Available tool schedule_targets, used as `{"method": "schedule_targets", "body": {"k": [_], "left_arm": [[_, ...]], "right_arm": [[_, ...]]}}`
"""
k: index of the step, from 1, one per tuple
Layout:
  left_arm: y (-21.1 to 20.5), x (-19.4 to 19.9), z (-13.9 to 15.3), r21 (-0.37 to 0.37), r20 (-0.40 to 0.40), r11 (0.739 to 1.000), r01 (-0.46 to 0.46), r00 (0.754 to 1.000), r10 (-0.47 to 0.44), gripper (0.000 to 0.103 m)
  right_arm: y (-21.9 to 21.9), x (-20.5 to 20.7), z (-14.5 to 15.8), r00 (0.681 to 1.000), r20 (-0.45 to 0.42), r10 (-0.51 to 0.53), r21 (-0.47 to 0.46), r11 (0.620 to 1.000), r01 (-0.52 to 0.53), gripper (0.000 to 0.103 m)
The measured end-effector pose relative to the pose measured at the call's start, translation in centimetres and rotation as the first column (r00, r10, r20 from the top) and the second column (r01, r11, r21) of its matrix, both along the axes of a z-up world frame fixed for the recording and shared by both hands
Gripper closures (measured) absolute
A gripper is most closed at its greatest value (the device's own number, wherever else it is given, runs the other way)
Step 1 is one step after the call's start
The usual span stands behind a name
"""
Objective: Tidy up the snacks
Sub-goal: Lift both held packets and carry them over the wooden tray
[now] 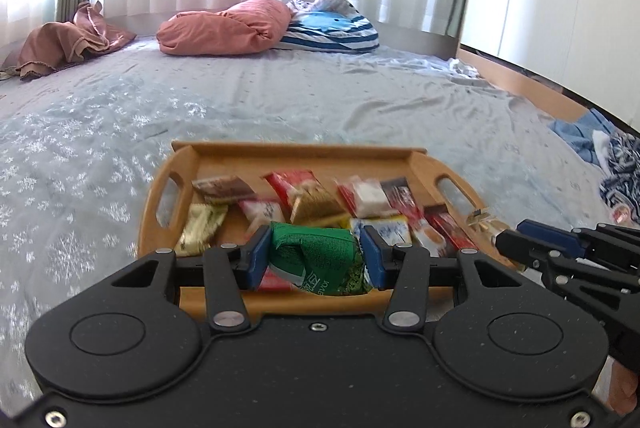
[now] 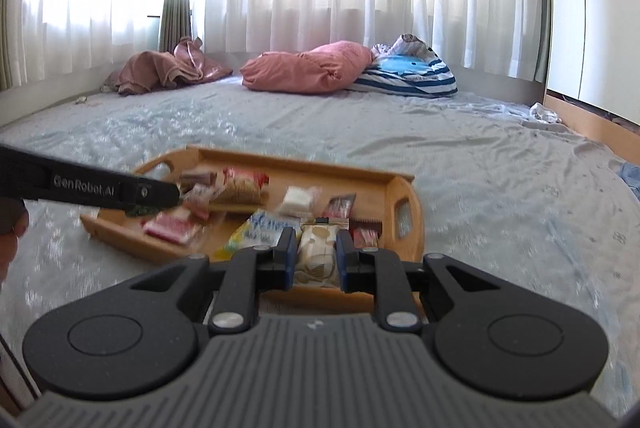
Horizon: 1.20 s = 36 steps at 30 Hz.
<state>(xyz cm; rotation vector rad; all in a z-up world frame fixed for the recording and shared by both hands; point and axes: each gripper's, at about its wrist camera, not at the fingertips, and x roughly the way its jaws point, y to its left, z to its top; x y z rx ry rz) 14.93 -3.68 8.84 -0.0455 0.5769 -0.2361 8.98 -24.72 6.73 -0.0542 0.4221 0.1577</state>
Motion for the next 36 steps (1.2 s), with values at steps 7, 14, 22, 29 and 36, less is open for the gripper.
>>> {"method": "schedule_targets", "body": {"k": [7, 14, 22, 29, 36], "left_arm": [[1.0, 4.8, 0.5, -0.027, -0.014, 0.998, -0.05, 0.999, 0.05, 0.058], [1.4, 9.9, -0.3, -0.005, -0.039, 0.995, -0.096, 0.995, 0.096, 0.058], [2.0, 16.1, -2.4, -0.027, -0.125, 0.983, -0.181, 0.976, 0.176, 0.058], [0.9, 19.7, -4.2, 0.023, -0.149, 0.981, -0.192, 0.97, 0.194, 0.057], [0.4, 21.8, -5.8, 0.032, -0.163, 0.978, -0.208, 0.964, 0.21, 0.057]], "right_arm": [[-0.1, 5.0, 1.4, 1.0, -0.015, -0.006, 0.045, 0.999, 0.006, 0.079], [-0.8, 10.3, 1.5, 0.997, -0.066, -0.033, 0.104, 0.994, 0.04, 0.079], [-0.9, 16.1, 0.6, 0.986, -0.161, -0.051, 0.151, 0.986, 0.076, 0.079], [-0.8, 20.0, -1.4, 0.971, -0.227, -0.08, 0.18, 0.976, 0.122, 0.079], [0.0, 21.9, -2.8, 0.965, -0.245, -0.094, 0.144, 0.981, 0.132, 0.079]]}}
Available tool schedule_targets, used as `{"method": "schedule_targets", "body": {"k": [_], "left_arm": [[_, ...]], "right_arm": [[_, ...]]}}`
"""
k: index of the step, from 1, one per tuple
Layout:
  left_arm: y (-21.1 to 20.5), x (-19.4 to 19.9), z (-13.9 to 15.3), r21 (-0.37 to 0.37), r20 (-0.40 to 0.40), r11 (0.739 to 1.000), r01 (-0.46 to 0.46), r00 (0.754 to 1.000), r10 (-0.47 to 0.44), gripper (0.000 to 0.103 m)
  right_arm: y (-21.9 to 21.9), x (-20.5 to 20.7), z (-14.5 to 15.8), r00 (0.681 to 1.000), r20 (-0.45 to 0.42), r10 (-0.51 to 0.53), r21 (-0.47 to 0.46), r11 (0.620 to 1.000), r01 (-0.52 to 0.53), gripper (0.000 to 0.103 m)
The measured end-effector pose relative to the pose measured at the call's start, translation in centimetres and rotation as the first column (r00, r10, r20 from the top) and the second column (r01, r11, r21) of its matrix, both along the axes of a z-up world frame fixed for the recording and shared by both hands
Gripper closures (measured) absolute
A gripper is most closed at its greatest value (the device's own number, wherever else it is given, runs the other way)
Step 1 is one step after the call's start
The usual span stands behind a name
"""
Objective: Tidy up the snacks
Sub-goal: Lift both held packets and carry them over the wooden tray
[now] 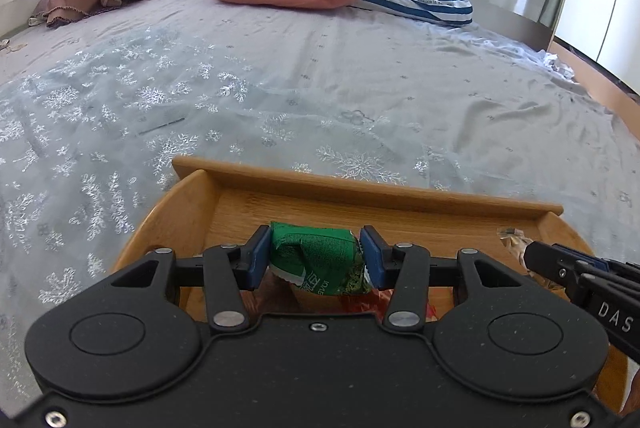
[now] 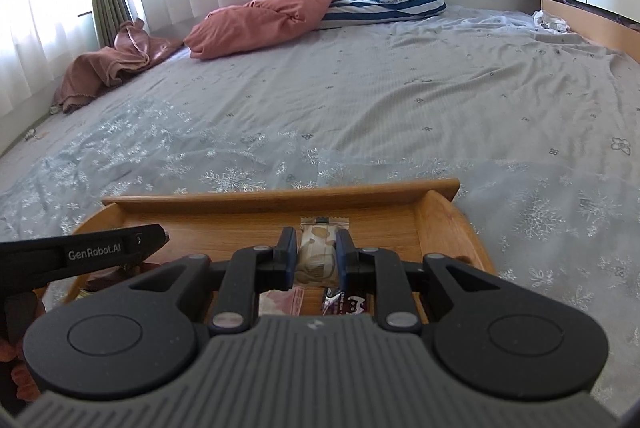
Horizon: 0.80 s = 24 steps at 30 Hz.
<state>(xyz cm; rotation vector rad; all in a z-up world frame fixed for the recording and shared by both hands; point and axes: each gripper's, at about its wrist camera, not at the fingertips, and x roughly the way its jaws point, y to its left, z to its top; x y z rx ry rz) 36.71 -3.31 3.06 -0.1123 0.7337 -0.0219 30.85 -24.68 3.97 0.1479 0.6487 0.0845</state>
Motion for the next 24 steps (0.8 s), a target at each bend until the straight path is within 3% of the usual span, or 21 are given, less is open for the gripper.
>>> {"method": "schedule_targets", "body": {"k": [24], "left_arm": [[-0.7, 1.6, -1.6, 0.048, 0.007, 0.999, 0.009, 1.0, -0.009, 0.057]], "right_arm": [[0.8, 2.0, -1.7, 1.0, -0.029, 0.002, -0.029, 1.0, -0.003, 0.079]]}}
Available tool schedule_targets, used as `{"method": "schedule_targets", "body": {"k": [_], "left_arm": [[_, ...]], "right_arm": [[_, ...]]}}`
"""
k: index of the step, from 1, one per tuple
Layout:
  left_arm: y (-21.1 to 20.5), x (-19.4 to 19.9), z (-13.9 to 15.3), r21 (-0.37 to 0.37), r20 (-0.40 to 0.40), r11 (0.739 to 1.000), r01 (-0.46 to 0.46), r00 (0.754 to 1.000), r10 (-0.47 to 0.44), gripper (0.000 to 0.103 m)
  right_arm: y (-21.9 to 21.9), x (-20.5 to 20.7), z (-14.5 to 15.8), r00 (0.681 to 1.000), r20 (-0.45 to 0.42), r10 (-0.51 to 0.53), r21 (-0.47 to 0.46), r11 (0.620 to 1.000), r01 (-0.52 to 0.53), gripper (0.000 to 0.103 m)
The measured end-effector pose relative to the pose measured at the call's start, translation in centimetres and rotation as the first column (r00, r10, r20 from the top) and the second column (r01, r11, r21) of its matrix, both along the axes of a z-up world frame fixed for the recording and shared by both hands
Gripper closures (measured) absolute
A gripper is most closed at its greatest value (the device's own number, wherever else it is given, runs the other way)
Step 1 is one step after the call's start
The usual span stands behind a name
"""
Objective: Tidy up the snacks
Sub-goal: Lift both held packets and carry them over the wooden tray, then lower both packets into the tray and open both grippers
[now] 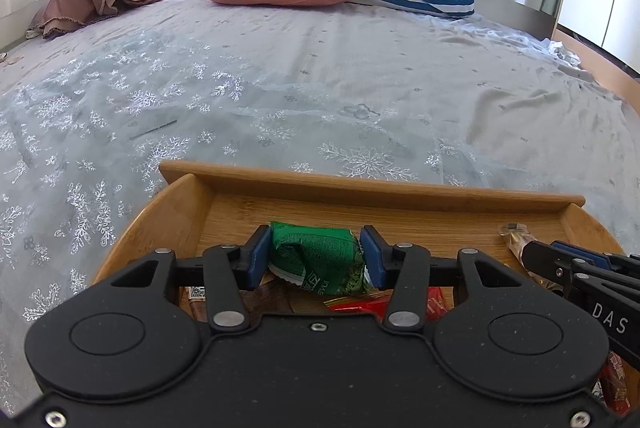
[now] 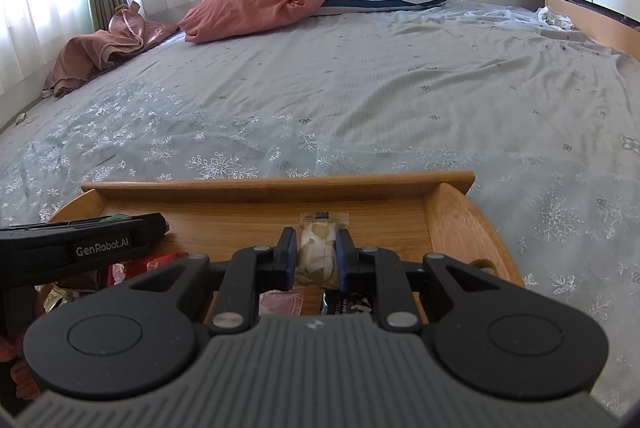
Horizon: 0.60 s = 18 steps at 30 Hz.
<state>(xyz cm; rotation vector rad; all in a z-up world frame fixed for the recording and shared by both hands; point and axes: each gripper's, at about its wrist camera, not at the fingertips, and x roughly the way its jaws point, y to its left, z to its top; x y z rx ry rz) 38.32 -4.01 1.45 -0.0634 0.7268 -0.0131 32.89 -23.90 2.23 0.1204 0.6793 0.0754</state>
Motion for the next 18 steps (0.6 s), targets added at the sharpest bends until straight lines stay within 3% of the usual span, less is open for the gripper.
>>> {"method": "schedule_targets", "body": {"k": [13, 18], "left_arm": [[0.03, 0.04, 0.0, 0.007, -0.004, 1.0, 0.005, 1.0, -0.005, 0.052], [-0.03, -0.21, 0.1, 0.022, -0.005, 1.0, 0.011, 1.0, -0.011, 0.045]], "right_arm": [[0.14, 0.38, -0.46, 1.0, -0.014, 0.007, 0.005, 1.0, -0.007, 0.077], [0.12, 0.28, -0.33, 1.0, -0.008, 0.014, 0.024, 1.0, -0.014, 0.053]]}}
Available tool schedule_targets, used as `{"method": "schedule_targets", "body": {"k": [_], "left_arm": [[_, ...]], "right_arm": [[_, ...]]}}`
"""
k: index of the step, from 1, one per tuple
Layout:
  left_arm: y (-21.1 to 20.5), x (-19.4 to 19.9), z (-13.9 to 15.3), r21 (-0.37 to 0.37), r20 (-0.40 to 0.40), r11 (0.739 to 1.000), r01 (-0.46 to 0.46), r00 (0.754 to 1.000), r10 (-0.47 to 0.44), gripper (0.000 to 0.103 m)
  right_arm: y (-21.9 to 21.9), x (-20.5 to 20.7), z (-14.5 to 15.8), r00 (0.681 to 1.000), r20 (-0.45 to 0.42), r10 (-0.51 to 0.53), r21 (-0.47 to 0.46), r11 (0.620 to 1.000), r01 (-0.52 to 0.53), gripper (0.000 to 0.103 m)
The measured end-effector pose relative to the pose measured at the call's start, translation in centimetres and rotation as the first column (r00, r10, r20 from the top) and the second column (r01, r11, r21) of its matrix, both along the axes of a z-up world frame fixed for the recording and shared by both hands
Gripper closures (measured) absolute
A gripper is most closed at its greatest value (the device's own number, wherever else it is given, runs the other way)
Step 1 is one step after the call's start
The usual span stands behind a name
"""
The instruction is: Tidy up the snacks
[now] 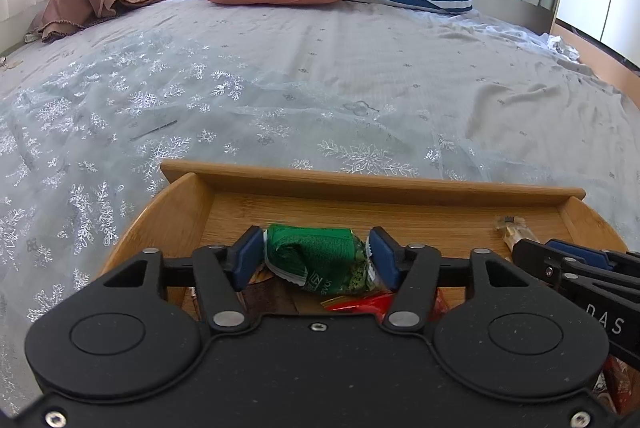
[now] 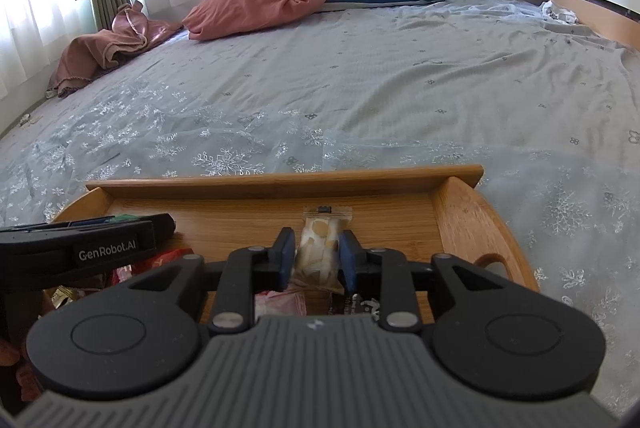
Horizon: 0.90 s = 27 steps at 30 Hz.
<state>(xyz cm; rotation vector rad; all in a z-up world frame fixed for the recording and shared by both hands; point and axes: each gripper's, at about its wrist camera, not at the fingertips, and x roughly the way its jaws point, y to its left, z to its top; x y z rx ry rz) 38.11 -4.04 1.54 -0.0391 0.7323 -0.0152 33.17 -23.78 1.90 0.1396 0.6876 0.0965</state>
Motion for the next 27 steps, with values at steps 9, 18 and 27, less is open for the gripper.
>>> {"method": "schedule_targets", "body": {"k": [9, 18, 27], "left_arm": [[0.0, -1.2, 1.2, 0.003, 0.022, 1.0, 0.015, 1.0, -0.015, 0.028], [0.0, -4.6, 3.8, 0.009, 0.059, 1.0, 0.03, 0.998, -0.03, 0.024], [0.4, -10.5, 6.5, -0.005, 0.096, 0.998, 0.056, 0.994, -0.055, 0.019]], "right_arm": [[0.0, -0.8, 0.5, 1.0, 0.011, 0.003, 0.01, 1.0, -0.004, 0.047], [-0.3, -3.3, 2.4, 0.999, 0.039, 0.009, 0.009, 1.0, -0.009, 0.043], [-1.0, -8.1, 4.7, 0.996, 0.085, 0.009, 0.009, 1.0, -0.01, 0.041]]}}
